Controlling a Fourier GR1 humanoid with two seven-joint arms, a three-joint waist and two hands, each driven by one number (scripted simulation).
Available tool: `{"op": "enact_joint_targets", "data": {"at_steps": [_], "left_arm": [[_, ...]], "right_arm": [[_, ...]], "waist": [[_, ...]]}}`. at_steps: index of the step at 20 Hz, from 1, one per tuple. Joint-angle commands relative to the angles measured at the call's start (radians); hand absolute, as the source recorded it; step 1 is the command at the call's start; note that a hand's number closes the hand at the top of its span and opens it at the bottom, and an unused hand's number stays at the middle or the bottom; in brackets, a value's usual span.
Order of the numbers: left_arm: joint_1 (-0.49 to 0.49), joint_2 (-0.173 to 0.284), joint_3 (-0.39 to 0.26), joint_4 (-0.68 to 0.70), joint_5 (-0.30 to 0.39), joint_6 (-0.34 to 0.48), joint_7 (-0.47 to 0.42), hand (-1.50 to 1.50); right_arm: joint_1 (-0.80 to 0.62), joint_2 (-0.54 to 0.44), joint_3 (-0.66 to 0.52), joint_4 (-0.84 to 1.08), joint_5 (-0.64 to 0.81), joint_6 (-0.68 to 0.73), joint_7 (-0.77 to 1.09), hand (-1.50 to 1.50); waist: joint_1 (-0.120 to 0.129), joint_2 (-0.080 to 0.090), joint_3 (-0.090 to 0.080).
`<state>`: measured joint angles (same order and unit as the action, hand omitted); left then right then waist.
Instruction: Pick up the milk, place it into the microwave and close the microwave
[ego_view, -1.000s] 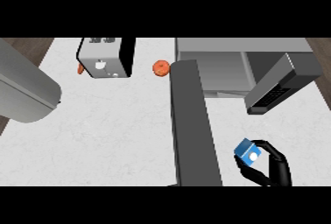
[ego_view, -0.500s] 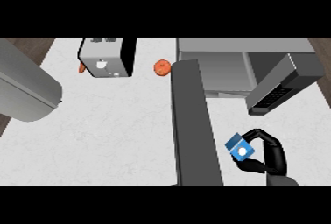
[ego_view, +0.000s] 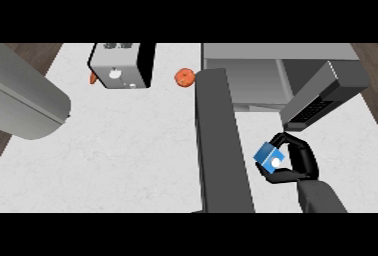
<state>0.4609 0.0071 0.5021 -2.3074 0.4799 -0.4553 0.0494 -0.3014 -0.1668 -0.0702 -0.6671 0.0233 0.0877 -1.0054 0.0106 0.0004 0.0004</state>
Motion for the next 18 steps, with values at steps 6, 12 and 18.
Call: {"op": "enact_joint_targets", "data": {"at_steps": [6, 12, 18], "left_arm": [[-0.003, 0.024, 0.019, 0.016, 0.01, 0.008, 0.02, -1.5], [-0.014, -0.006, 0.04, 0.055, -0.012, -0.043, -0.01, -1.5], [-0.018, 0.032, 0.087, 0.075, 0.054, -0.068, -0.016, -1.5]], "right_arm": [[-0.106, 0.064, 0.036, -0.147, 0.037, -0.11, 0.217, 1.5], [-0.172, 0.058, 0.022, -0.204, 0.038, -0.132, 0.324, 1.5], [-0.369, 0.084, 0.029, -0.092, 0.155, -0.337, 0.422, 1.5]], "waist": [[-0.003, 0.0, 0.0], [-0.002, 0.0, 0.0], [0.012, 0.003, 0.0]]}}
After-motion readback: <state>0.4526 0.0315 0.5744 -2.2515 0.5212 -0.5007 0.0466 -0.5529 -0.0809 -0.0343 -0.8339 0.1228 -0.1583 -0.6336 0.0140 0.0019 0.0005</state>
